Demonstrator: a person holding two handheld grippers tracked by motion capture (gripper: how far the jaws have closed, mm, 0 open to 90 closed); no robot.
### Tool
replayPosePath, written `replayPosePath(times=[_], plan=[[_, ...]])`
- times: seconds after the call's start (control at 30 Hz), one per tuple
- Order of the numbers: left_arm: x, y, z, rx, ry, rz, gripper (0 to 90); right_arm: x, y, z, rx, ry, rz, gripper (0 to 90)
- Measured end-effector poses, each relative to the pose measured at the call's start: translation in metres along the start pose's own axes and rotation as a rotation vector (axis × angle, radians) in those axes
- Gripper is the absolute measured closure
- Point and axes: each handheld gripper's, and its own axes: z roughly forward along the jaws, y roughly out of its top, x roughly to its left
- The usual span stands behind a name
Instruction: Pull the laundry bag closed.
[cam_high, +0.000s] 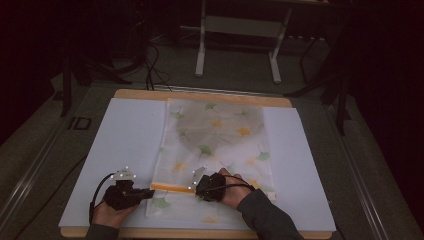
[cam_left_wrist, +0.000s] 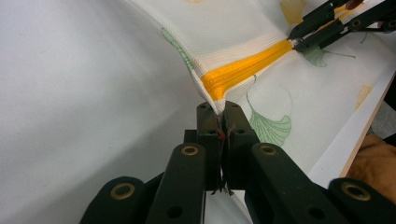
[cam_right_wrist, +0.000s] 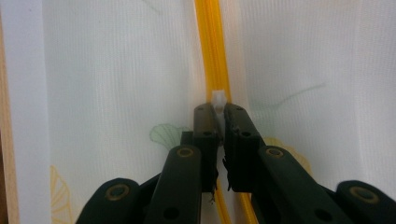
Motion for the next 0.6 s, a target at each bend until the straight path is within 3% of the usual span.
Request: replayPosePath(times=[0.6], plan=[[0.0003,-0.0003,-0.0001,0.0,0.0,-0.002,87.7,-0.001,-0.0074,-0.0044,0.021,-0.009,-0.005,84.3]])
